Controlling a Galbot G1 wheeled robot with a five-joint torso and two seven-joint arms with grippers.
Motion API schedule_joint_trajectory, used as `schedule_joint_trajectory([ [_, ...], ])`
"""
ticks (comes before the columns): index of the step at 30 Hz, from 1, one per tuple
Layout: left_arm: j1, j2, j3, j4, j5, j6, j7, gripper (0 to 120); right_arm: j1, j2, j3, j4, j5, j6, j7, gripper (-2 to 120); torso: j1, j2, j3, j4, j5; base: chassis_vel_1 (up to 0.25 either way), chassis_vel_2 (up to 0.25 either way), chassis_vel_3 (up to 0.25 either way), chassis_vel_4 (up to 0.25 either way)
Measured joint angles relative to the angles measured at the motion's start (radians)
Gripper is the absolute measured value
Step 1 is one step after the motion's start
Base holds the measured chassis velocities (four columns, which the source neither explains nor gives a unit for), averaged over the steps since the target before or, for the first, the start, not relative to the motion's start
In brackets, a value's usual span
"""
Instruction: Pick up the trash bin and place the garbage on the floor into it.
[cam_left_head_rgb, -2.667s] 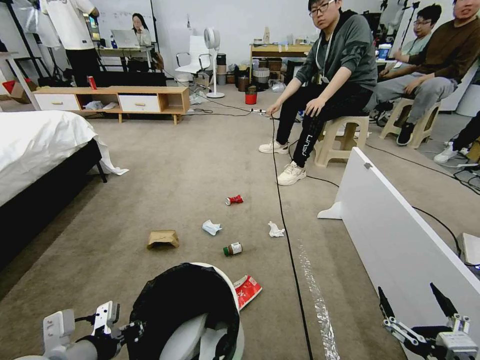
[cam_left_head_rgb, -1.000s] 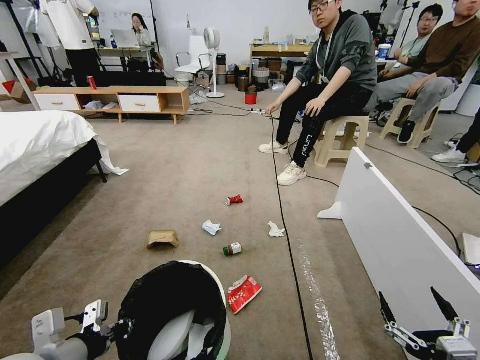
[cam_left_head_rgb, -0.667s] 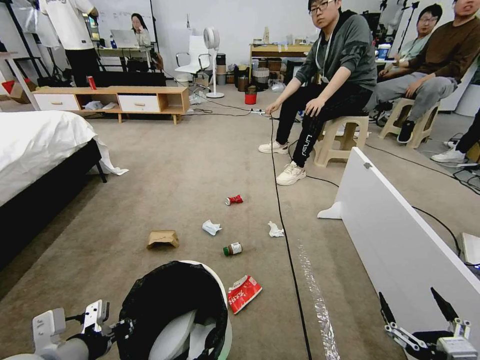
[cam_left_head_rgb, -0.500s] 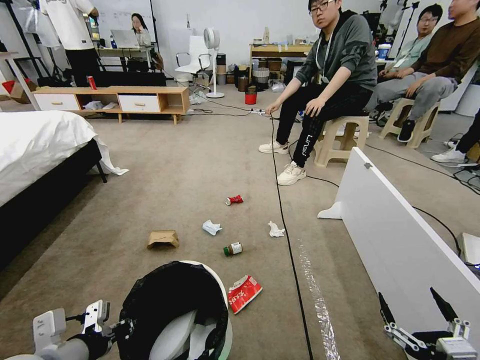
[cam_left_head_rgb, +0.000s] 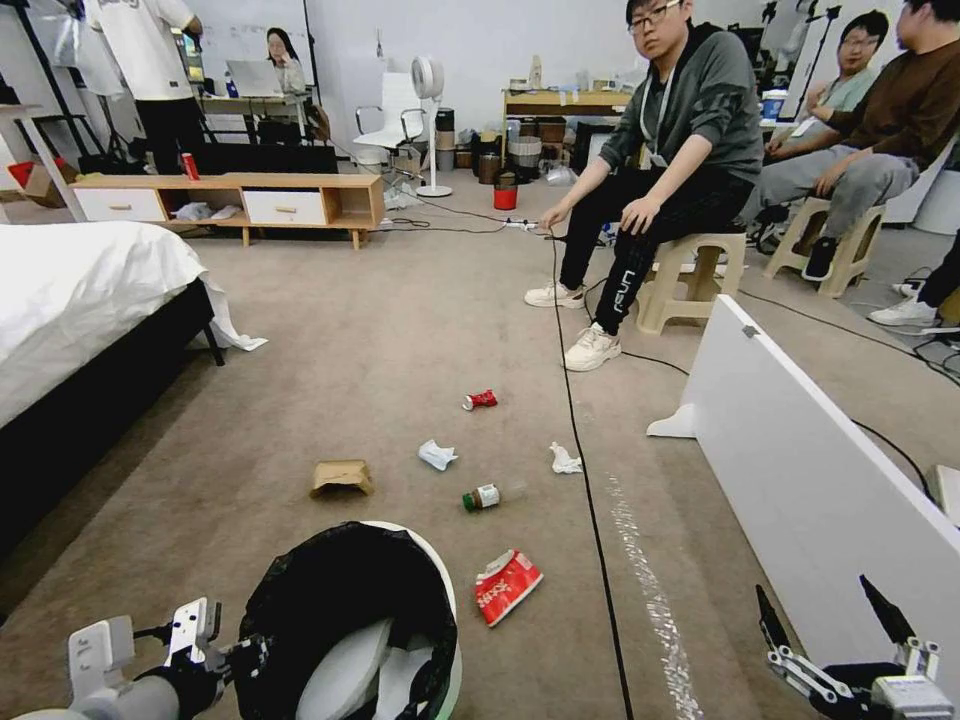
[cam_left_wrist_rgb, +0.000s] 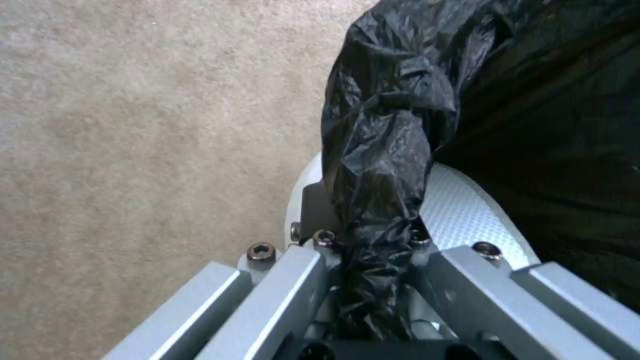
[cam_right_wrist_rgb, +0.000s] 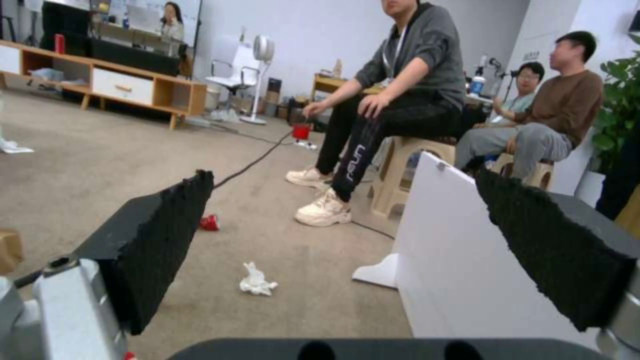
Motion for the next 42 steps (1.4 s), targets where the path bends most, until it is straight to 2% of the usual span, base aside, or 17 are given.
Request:
schedule_joint_trajectory([
  [6,0.001,0.001,0.0,0.001,0.001,0.0,0.002,1,0.0,0.001,0.0,0.0,0.0,0.001,-0.001,100,0.0,0.0,0.0,0.0001,0.0002,0.081,0.083,-0.09,-0.079],
  [11,0.001,0.002,0.002,0.001,0.002,0.0,0.002,1,0.0,0.002,-0.001,0.0,-0.001,0.001,-0.002,100,0.0,0.0,0.0,0.0007,0.0022,0.079,0.099,-0.081,-0.096],
  [12,0.001,0.004,0.003,0.0,0.002,0.0,0.002,1,0.0,0.002,-0.001,0.001,-0.001,0.001,-0.002,100,0.0,0.0,0.0,-0.0004,0.0022,0.095,0.08,-0.087,-0.083],
  [13,0.001,0.005,0.003,0.001,0.002,0.0,0.002,1,-0.001,0.002,0.0,0.002,0.0,0.001,-0.003,100,0.0,0.0,0.0,-0.0004,0.0011,0.088,0.082,-0.071,-0.083],
  [42,-0.003,0.006,0.008,0.0,0.006,0.0,0.004,1,-0.007,0.015,0.001,0.009,-0.003,0.012,-0.01,100,0.0,0.0,0.0,0.0005,0.0004,0.1,0.099,-0.103,-0.1],
])
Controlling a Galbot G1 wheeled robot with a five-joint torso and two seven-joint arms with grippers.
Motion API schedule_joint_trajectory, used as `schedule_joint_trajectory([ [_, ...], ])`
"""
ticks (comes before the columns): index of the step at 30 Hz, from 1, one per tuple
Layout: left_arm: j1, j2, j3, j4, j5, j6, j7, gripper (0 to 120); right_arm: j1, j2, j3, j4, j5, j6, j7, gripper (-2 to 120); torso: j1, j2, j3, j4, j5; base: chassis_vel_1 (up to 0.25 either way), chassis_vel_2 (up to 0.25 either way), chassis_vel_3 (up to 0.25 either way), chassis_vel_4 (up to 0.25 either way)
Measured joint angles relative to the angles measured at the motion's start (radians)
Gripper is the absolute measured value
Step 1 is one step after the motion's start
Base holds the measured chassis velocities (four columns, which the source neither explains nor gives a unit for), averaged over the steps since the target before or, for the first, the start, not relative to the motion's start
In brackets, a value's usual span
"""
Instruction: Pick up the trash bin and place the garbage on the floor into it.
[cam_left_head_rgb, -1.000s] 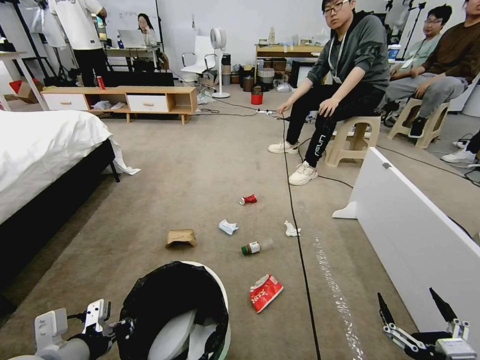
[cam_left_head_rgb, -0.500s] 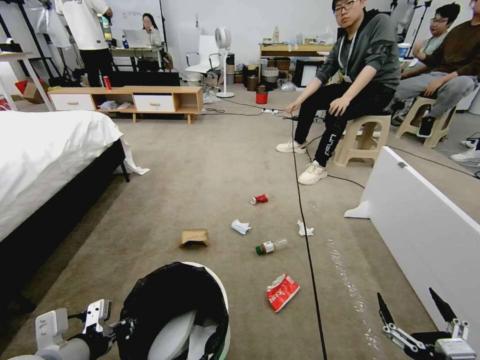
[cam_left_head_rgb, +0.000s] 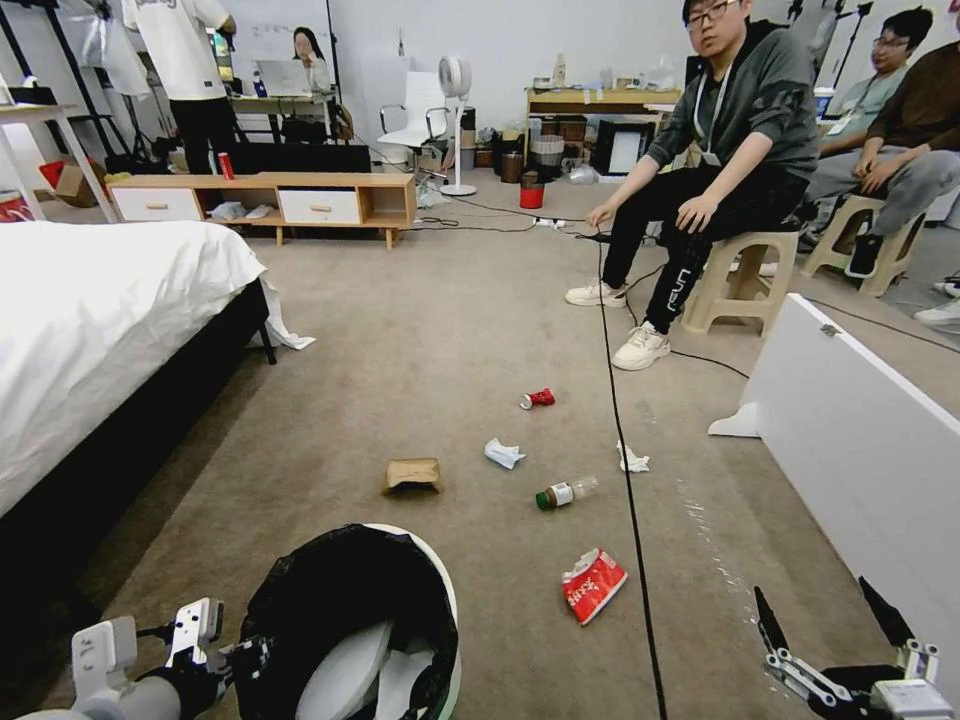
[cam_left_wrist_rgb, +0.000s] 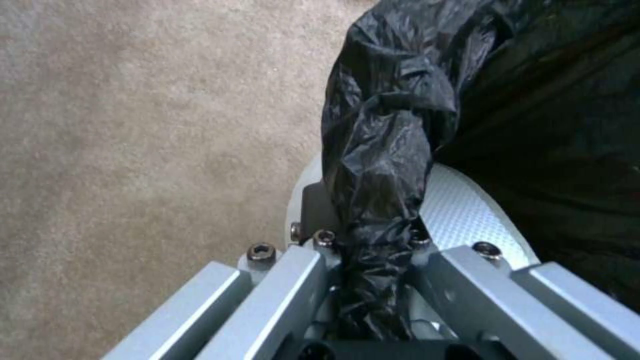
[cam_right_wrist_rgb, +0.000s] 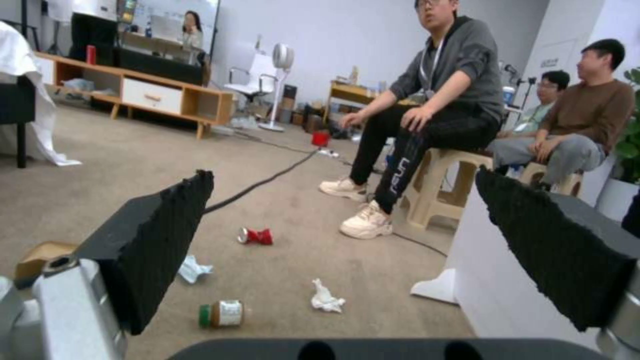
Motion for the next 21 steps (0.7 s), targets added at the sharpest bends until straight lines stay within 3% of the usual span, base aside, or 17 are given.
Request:
schedule_joint_trajectory([
  [21,-0.001,-0.005,0.005,-0.009,0.006,0.0,0.001,1,-0.004,0.003,0.004,0.005,-0.022,0.015,-0.003,100,0.0,0.0,0.0,-0.0005,0.0,0.015,0.017,-0.011,-0.014],
])
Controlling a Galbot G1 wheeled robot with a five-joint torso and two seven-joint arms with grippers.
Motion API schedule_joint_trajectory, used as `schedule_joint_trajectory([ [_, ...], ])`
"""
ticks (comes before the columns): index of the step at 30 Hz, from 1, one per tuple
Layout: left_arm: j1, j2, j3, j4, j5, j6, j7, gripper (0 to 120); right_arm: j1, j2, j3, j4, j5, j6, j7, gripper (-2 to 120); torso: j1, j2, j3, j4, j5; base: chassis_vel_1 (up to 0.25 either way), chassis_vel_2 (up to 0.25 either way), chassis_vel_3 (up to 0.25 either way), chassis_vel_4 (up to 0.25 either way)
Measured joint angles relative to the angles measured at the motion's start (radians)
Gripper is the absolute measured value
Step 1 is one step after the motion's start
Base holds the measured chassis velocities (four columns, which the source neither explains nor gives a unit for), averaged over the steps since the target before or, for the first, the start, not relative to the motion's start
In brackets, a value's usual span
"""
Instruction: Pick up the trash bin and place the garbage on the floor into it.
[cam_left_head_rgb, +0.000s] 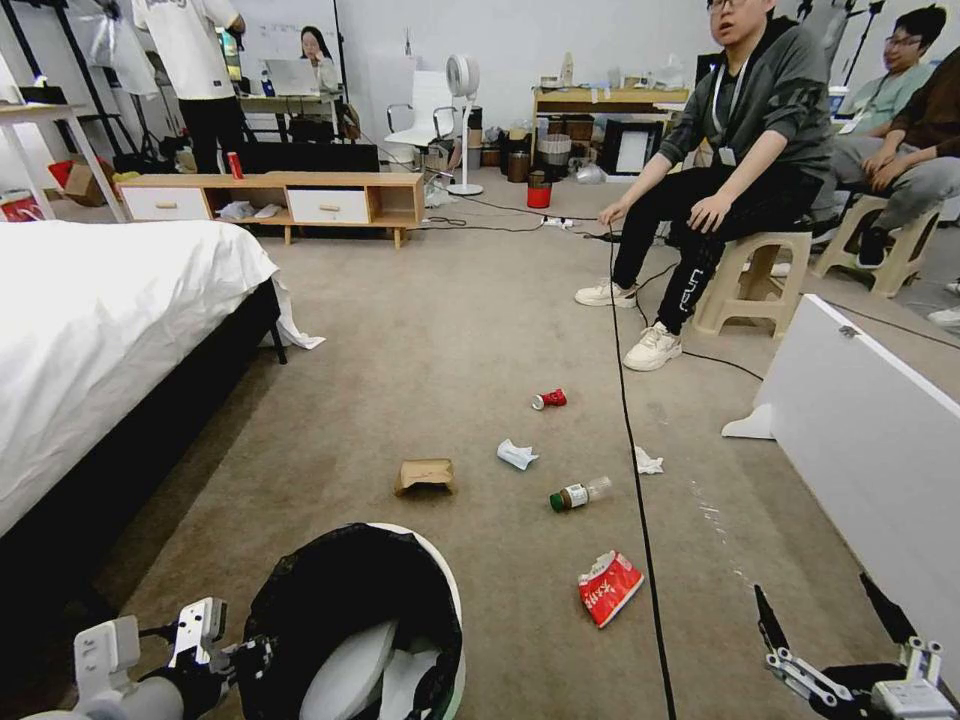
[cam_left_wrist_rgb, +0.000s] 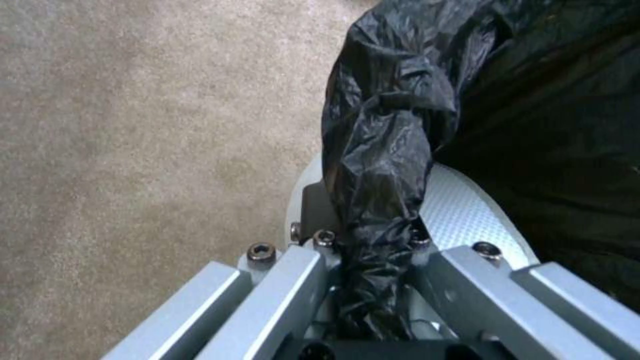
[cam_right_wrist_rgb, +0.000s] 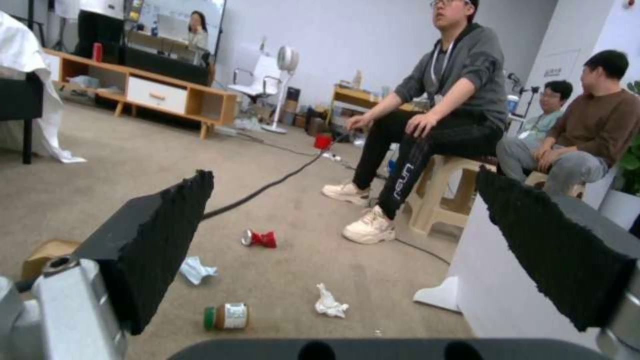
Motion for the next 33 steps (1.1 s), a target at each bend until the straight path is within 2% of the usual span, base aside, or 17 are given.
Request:
schedule_joint_trajectory([
  [16,-0.004,-0.001,0.001,-0.001,0.001,0.0,0.002,1,-0.002,0.007,0.001,0.001,0.006,-0.002,-0.01,100,0.0,0.0,0.0,0.0002,-0.0003,0.0,0.0,0.0,0.0],
  [22,-0.004,0.0,0.001,-0.001,0.001,0.0,0.003,1,-0.001,0.011,-0.002,0.0,0.007,-0.002,-0.014,100,0.0,0.0,0.0,0.0008,-0.0008,-0.042,0.063,0.05,-0.055],
  [26,-0.004,0.001,0.001,-0.001,0.0,0.0,0.004,1,0.0,0.01,-0.001,0.001,0.012,-0.002,-0.015,100,0.0,0.0,0.0,0.0,-0.0011,-0.071,0.079,0.077,-0.089],
  [33,-0.005,0.0,0.003,-0.001,0.001,-0.001,0.004,1,0.0,0.01,-0.001,0.001,0.014,-0.002,-0.019,100,0.0,0.0,0.0,-0.0002,-0.0016,-0.086,0.095,0.074,-0.104],
])
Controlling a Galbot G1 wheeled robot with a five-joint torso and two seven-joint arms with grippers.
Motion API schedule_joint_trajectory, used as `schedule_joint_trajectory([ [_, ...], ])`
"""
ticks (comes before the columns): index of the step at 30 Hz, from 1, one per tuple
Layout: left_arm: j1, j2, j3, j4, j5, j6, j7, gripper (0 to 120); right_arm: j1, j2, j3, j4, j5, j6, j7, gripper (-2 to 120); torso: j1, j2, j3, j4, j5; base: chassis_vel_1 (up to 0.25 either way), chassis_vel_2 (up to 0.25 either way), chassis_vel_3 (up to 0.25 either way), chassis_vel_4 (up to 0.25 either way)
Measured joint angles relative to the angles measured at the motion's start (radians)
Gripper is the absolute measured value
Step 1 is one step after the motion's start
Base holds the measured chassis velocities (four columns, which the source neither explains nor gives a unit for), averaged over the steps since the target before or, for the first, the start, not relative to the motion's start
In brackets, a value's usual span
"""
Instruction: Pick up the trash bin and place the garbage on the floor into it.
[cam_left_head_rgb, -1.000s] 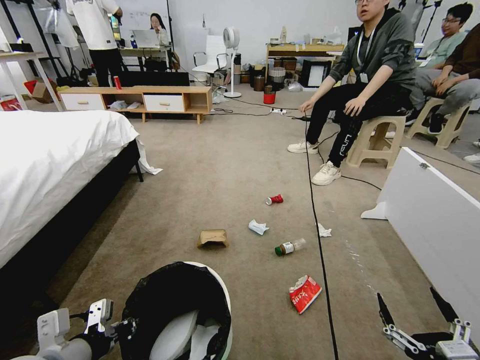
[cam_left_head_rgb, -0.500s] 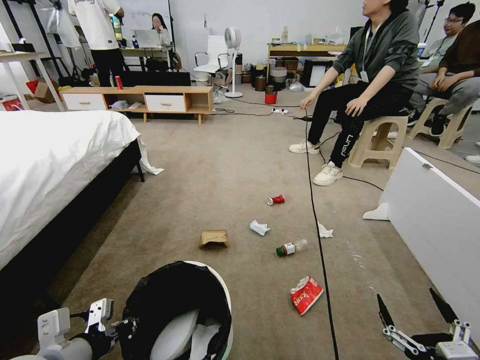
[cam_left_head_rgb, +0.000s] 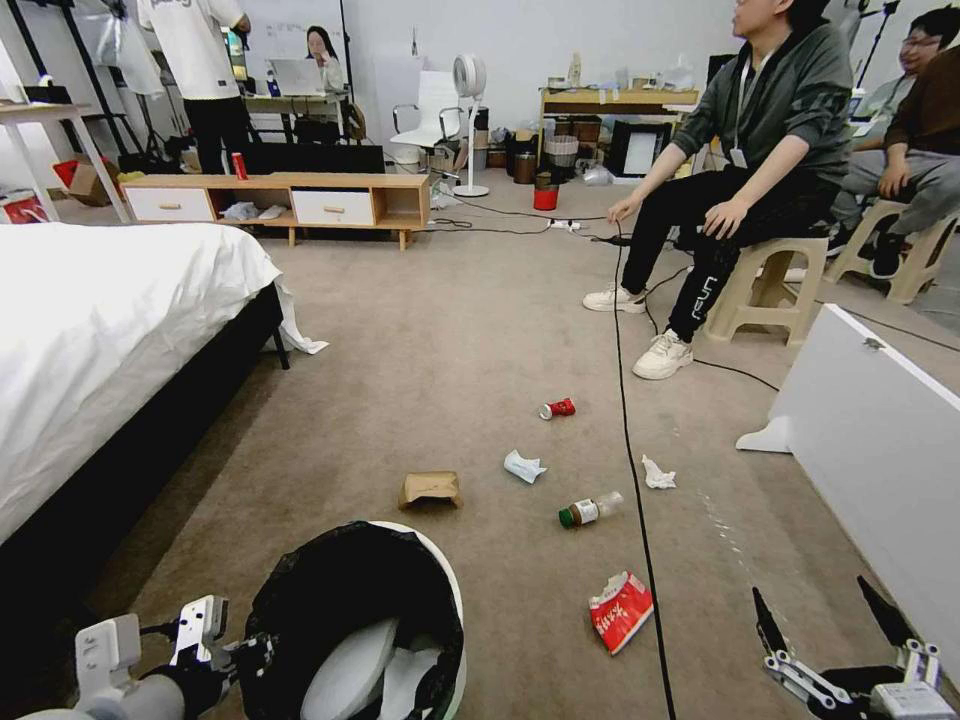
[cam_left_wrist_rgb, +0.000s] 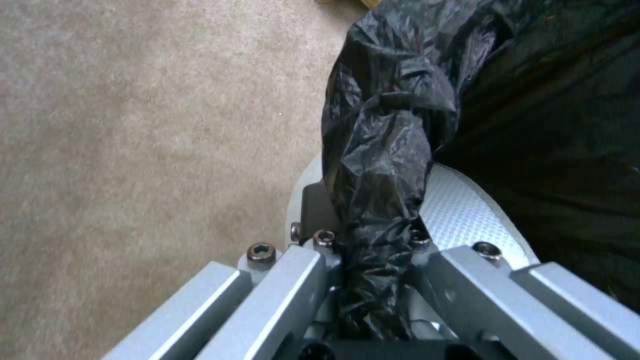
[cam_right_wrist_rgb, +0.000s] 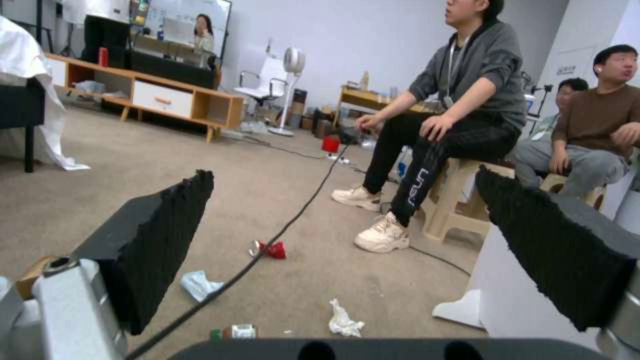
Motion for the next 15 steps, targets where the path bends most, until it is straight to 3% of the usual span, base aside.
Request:
schedule_joint_trajectory([
  [6,-0.001,-0.001,0.001,-0.001,0.002,0.0,0.0,1,0.001,-0.001,-0.001,0.0,0.002,0.0,-0.001,100,0.0,0.0,0.0,0.0001,0.0002,-0.101,0.107,0.088,-0.109],
  [9,-0.004,0.0,0.001,-0.001,0.002,-0.001,0.0,1,0.001,-0.002,0.0,0.0,0.004,0.0,-0.001,100,0.0,0.0,0.0,-0.0002,-0.0022,-0.126,0.107,0.093,-0.125],
  [12,-0.004,0.0,0.001,-0.001,0.003,-0.001,0.0,1,0.0,-0.002,0.0,0.0,0.005,0.0,-0.002,100,0.0,0.0,0.0,0.0,0.0008,-0.104,0.129,0.117,-0.12],
  [15,-0.004,-0.001,0.002,0.0,0.004,-0.001,0.001,1,-0.001,-0.003,0.001,0.0,0.009,0.0,-0.003,100,0.0,0.0,0.0,0.0003,0.001,-0.103,0.119,0.113,-0.083],
])
